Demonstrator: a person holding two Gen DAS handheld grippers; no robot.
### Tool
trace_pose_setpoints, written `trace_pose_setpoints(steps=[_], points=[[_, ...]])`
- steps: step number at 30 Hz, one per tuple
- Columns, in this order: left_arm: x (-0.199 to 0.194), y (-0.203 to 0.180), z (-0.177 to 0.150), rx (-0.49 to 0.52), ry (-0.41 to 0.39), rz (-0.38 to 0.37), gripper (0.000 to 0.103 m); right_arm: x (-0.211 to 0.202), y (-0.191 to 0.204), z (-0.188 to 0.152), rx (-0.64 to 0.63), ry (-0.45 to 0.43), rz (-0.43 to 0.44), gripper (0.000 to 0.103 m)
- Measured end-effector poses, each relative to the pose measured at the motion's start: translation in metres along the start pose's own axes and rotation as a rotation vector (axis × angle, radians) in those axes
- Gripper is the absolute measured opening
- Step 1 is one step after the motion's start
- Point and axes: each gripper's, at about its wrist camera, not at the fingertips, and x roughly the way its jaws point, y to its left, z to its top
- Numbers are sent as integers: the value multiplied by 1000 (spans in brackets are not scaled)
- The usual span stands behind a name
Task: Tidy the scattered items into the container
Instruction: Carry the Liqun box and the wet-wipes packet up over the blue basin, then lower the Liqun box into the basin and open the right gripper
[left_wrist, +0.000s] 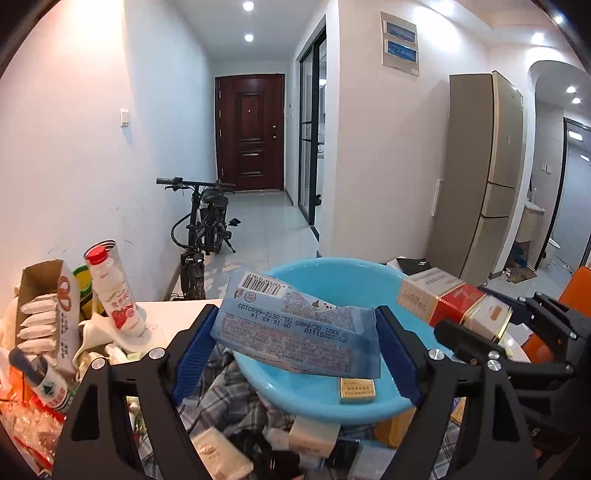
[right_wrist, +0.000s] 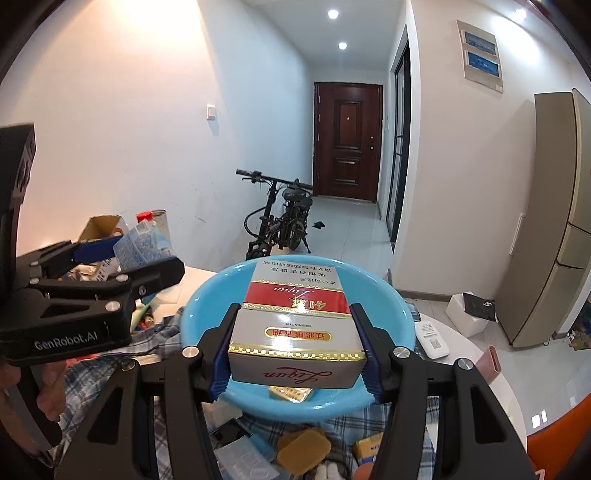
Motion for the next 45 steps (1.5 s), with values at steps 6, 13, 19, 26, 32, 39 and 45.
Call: trace_pose_setpoints(steps=[6, 13, 19, 26, 32, 39, 45], points=[[20, 3, -4, -23, 12, 8, 82, 23, -10, -1, 9, 15, -11, 59], [33, 2, -5, -30, 37, 25, 82, 38, -8, -2, -4, 31, -19, 59], [38, 1, -6, -33, 52, 25, 82, 46, -11, -7, 2, 45, -12, 59], [37, 0, -4, -28, 47, 23, 82, 47, -13, -8, 7, 47, -17, 59], [37, -1, -3, -27, 49, 25, 82, 48, -14, -7, 4, 47, -16, 59], [38, 0, -2, -30, 50, 22, 82, 47, -13, -9, -1, 48, -18, 59], [40, 4, -2, -36, 51, 25, 82, 47, -12, -9, -1, 47, -21, 59]])
